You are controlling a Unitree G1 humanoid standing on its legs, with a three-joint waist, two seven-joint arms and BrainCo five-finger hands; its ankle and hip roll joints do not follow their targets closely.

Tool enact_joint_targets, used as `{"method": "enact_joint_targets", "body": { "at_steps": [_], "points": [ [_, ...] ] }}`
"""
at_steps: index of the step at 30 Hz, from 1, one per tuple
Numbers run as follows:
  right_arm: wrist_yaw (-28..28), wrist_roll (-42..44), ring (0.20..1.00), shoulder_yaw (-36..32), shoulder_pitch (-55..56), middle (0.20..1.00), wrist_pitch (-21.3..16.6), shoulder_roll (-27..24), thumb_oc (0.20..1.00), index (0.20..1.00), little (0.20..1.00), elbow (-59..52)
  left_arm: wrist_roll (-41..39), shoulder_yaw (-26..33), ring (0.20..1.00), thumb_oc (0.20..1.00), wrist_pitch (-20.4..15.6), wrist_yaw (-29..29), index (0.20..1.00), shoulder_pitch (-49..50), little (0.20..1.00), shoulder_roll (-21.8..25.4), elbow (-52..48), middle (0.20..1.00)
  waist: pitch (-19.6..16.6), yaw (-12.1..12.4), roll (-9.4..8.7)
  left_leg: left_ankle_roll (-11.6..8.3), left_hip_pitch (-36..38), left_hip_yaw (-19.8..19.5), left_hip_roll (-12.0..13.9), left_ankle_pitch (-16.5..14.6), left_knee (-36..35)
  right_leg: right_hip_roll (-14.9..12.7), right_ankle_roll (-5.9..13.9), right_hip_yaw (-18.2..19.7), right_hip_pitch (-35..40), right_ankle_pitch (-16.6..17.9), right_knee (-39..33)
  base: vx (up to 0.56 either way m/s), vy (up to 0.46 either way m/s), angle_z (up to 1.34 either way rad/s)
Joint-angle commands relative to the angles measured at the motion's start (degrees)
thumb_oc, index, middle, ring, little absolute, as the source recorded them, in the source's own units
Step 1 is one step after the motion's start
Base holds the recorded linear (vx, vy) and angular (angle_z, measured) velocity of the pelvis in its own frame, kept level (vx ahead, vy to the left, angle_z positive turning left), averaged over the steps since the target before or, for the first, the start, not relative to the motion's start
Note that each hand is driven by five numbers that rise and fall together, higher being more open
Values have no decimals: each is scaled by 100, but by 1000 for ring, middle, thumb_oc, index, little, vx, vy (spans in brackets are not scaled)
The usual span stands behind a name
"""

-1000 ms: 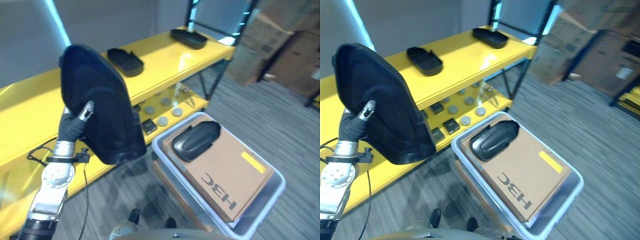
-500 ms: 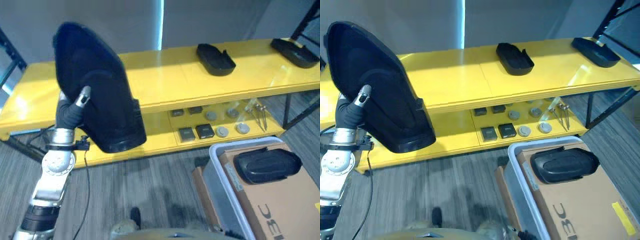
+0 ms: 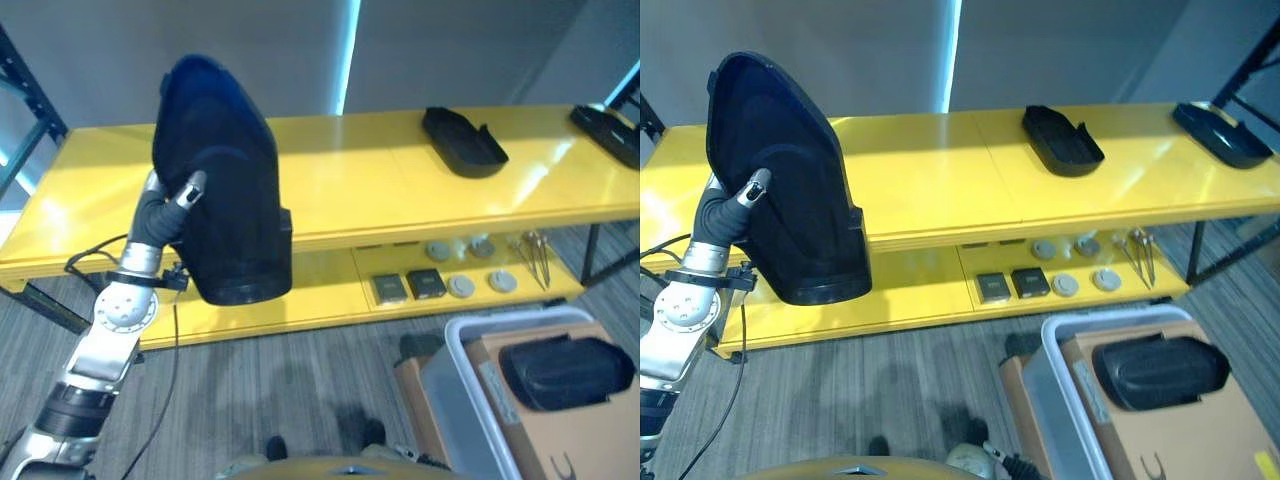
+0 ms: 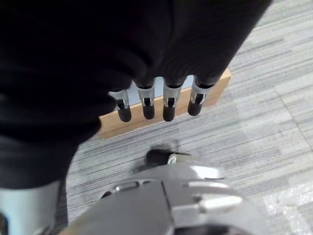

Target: Move parts from the plastic box to the shelf.

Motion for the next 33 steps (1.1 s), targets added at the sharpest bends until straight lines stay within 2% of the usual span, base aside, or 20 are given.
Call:
{"method": "enact_joint_targets", "body": {
  "at_steps": [1,7,11,14,20,23,24,26,27,28,29,30,31,33],
  "points": [
    [-29,-233,1000,131,-46,1000,-30,-307,1000,1000,1000,190,83,305,200,200,-182,280,200,-636,200,-58,-109,200,28,-282,316,-602,-368,75,1120,180,-26,243,51,-78,-92,-379,19,7,-98,3],
    [-94,93,1000,-38,-90,1000,-111,-392,1000,1000,1000,214,769,325,200,200,-71,703,200,-1060,200,269,278,200,204,-487,452,-692,-614,259,1258,284,-26,317,25,26,-354,-373,19,-27,-43,-13],
    [-164,362,1000,-200,-145,1000,-179,-353,1000,1000,1000,225,598,392,200,200,-74,750,200,-1070,200,202,455,200,228,-585,498,-688,-625,386,1268,258,-26,312,28,167,-472,-346,19,19,15,-25],
    [-129,132,1000,53,-267,1000,-135,-331,1000,1000,1000,218,393,205,200,200,-78,789,200,-1470,200,198,828,200,325,-687,559,-684,-711,485,1242,265,-26,280,33,292,-654,-270,19,-41,39,-27],
    [-122,-108,1000,405,-558,1000,-95,-504,1000,1000,1000,36,-864,-274,200,200,-141,924,200,-3077,200,585,2608,200,532,-967,628,-686,-972,718,1211,338,-26,252,59,632,-1167,-48,19,-40,26,-25],
    [-133,-181,1000,548,-720,1000,-45,-564,1000,1000,1000,32,-1648,-850,200,200,-152,727,200,-4114,200,972,3781,200,642,-1047,632,-692,-1125,763,1197,395,-26,256,77,701,-1374,36,19,-47,3,-13],
    [-115,-199,1000,609,-773,1000,-35,-605,1000,1000,1000,45,-1686,-1171,200,200,-49,699,200,-4551,200,1201,4277,200,682,-1086,669,-702,-1158,768,1198,398,-26,253,96,715,-1418,57,19,-24,-5,-7],
    [-123,-190,1000,597,-810,1000,-32,-593,1000,1000,1000,43,-1801,-1316,200,200,-65,656,200,-4809,200,1301,4512,200,685,-1076,651,-701,-1211,760,1191,424,-26,254,94,729,-1474,85,19,-9,-5,-12],
    [-111,-175,1000,619,-834,1000,-31,-613,1000,1000,1000,13,-2003,-1512,200,200,-28,515,200,-5061,200,1440,4827,200,723,-1093,653,-707,-1246,754,1189,443,-26,260,102,744,-1511,109,19,-11,-12,-16],
    [-125,-148,1000,705,-922,1000,-24,-630,1000,1000,1000,11,-2298,-1723,200,200,97,395,200,-5488,200,1504,5557,200,818,-1113,666,-710,-1279,749,1191,437,-26,268,117,782,-1556,118,19,-19,-13,-15],
    [-125,-148,1000,697,-932,1000,-24,-619,1000,1000,1000,13,-2307,-1749,200,200,90,387,200,-5525,200,1508,5580,200,814,-1105,655,-708,-1302,751,1189,456,-26,267,113,786,-1581,135,19,10,-13,-11],
    [-126,-117,1000,771,-1015,1000,-14,-603,1000,1000,1000,16,-2727,-1877,200,200,170,201,200,-5879,200,1534,6202,200,889,-1121,663,-714,-1310,757,1189,451,-26,282,120,825,-1618,144,19,2,-9,-4],
    [-126,-117,1000,768,-1022,1000,-13,-598,1000,1000,1000,17,-2734,-1890,200,200,165,194,200,-5900,200,1539,6216,200,883,-1117,656,-713,-1332,759,1188,470,-26,281,115,829,-1641,162,19,27,-5,-5],
    [-132,-67,1000,927,-1192,1000,2,-610,1000,1000,1000,22,-2593,-2400,200,200,437,-65,200,-6480,200,1831,7205,200,993,-1132,671,-726,-1350,776,1201,477,-26,303,117,882,-1705,182,26,15,-3,-6]
  ]
}}
